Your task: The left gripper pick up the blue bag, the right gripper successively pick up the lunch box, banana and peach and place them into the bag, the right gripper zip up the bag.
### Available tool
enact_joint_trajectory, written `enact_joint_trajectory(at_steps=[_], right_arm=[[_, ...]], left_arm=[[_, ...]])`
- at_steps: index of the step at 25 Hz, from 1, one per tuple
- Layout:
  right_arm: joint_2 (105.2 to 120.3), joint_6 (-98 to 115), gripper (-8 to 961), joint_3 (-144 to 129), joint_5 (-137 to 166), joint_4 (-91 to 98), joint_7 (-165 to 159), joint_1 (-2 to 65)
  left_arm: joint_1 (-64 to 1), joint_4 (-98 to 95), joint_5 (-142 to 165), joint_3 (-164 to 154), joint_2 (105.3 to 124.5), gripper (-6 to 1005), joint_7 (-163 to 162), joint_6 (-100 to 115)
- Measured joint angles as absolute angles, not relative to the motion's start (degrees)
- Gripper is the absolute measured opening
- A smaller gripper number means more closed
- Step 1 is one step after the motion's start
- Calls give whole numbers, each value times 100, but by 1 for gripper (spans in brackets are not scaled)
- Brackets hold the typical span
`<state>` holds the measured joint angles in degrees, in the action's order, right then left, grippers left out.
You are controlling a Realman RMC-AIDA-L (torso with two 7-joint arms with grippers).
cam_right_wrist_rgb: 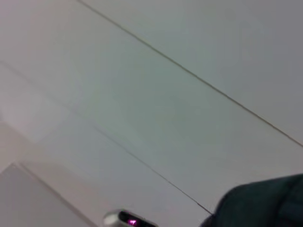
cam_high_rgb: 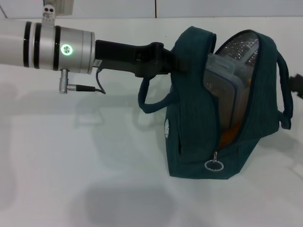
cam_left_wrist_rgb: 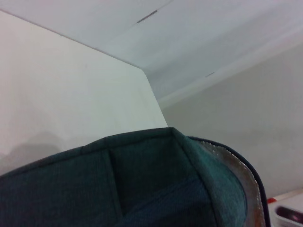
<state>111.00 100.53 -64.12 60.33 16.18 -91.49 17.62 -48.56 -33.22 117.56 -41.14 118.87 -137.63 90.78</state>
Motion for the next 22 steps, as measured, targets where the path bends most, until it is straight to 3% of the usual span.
enact_joint_trajectory(at_steps=[8, 14, 22], right_arm=[[11192, 11248, 721, -6317, 6604, 1633, -6962, 1389], [11405, 11240, 856, -6319, 7705, 1612, -5633, 1306], [11532, 9961, 845, -6617, 8026, 1412, -5416, 1566]], left_arm=[[-4693, -3322, 11704, -4092, 11867, 39, -13763, 8949], [-4674, -3322, 11676, -4122, 11858, 40, -13775, 8940], [-4682, -3322, 11674, -4124, 11890, 42, -13771, 8937]])
